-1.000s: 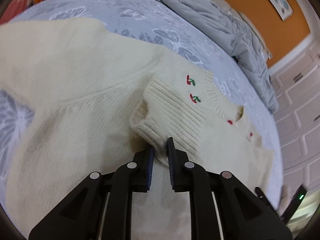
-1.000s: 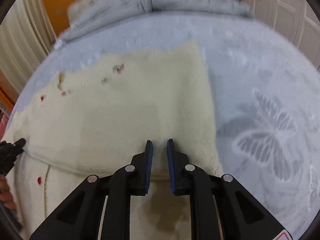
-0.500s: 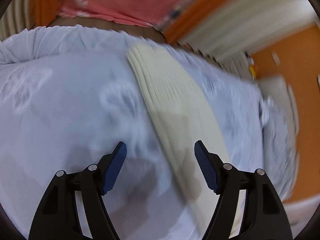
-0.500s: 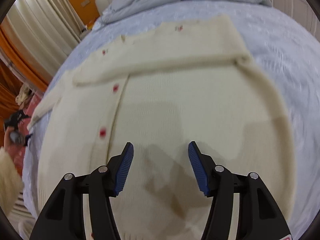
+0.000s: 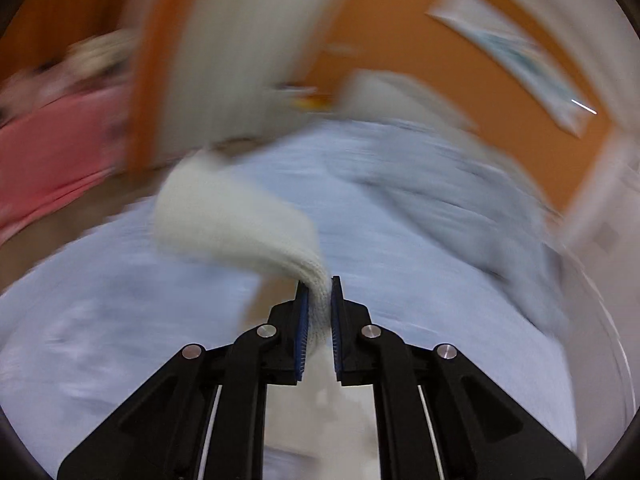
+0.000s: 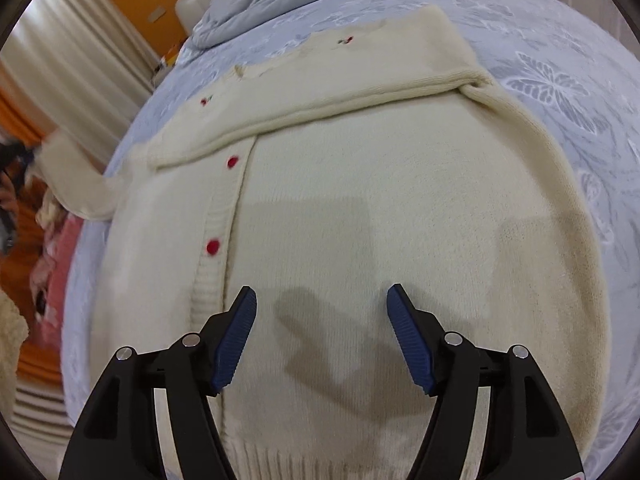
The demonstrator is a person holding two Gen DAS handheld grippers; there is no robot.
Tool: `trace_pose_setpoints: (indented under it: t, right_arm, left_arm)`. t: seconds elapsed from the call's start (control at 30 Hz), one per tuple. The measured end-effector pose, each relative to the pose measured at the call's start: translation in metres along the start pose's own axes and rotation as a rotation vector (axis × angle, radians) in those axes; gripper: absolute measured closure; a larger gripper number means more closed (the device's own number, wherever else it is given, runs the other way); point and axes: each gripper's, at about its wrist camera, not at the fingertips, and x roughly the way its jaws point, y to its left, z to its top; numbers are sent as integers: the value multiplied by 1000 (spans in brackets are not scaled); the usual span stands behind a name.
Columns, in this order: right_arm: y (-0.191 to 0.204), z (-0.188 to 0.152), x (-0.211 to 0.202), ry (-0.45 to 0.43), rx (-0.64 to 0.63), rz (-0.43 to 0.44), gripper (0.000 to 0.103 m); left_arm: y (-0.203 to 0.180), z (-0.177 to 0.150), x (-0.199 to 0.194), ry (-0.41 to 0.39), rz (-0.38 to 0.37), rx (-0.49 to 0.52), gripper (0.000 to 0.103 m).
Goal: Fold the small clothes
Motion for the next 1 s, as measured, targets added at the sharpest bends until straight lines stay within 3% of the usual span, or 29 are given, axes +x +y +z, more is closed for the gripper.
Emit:
trace_pose_setpoints:
  t: [0.07,0.17,0.27,0.37,0.47,0.63,0.73,0.77,0.8,0.83,0.87,0.9,1.0]
  right_arm:
    - [-5,5,-5,-23,26,-5,37]
    - [-14,11,-16,-55,48,-8,37]
    - [-24,23,-26,-74,38,-33,37]
    - [-28,43,-36,-106,14,-21,30]
    - [-27,75,-27,-98,18,39,28]
    - [-15,134,21,-73,46,52,28]
    - [-11,153,60,-32,85,58,29]
    - [-8,156,70,-19,85,58,49]
    - [-6,158,79,-4,78,43,87]
    - [0,162,84,20,67,53,88]
    - [5,168,78,-4,69,93,94]
    - [13,178,55,-85,46,147,95]
    - [18,195,-3,-260,22,204,95]
  left_arm:
    - [-72,-30,3,74,-160,63,94]
    - [-140,-103,28,235,-276,98,85]
    - [-147,-183,54,404,-270,24,63]
    - [-103,-220,54,455,-223,-176,54]
    - [-61,-219,56,462,-146,-279,53]
    - [2,-188,71,372,-9,-446,53]
    - [26,-178,83,355,43,-524,63]
    - [32,-176,90,356,62,-536,81]
    - [36,-177,96,370,62,-547,94]
    - [40,-177,97,377,54,-554,95]
    - [40,-172,96,363,41,-554,96]
    - [35,-166,90,331,18,-533,96]
    - [14,-153,80,262,-32,-403,96]
